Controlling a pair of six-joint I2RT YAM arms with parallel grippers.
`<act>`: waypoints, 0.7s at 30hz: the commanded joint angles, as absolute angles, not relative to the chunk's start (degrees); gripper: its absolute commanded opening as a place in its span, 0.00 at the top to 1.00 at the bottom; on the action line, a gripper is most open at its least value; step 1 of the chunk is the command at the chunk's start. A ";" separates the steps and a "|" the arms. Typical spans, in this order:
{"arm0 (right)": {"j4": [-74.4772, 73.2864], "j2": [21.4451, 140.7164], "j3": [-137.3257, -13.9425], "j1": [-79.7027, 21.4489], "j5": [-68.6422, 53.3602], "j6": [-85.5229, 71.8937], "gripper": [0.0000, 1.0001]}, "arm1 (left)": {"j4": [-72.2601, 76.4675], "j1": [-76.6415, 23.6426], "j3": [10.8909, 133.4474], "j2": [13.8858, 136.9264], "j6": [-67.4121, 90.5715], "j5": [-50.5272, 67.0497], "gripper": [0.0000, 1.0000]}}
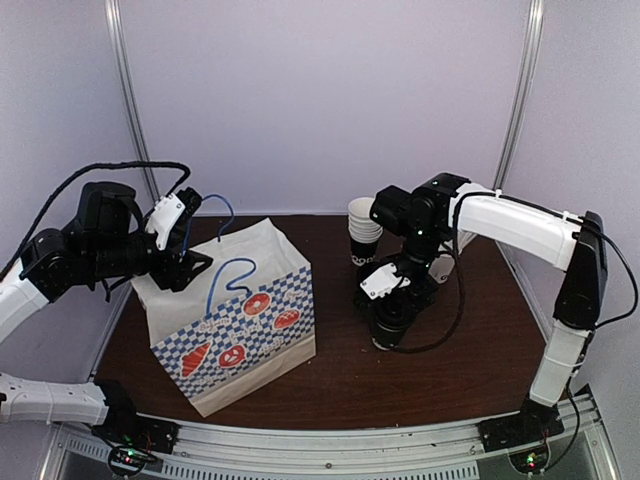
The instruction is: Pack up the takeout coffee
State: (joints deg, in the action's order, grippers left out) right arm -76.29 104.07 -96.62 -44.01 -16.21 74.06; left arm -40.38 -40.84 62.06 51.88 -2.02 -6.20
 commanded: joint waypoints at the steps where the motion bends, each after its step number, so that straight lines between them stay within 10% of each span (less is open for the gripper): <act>1: -77.43 101.09 -95.59 -43.93 -15.41 69.53 0.30 | -38.44 -40.43 66.37 54.32 -2.85 -6.69 0.24; 21: -80.05 95.19 -112.49 -41.51 -24.20 53.80 0.30 | -79.50 -37.70 99.08 75.77 9.04 -7.71 0.20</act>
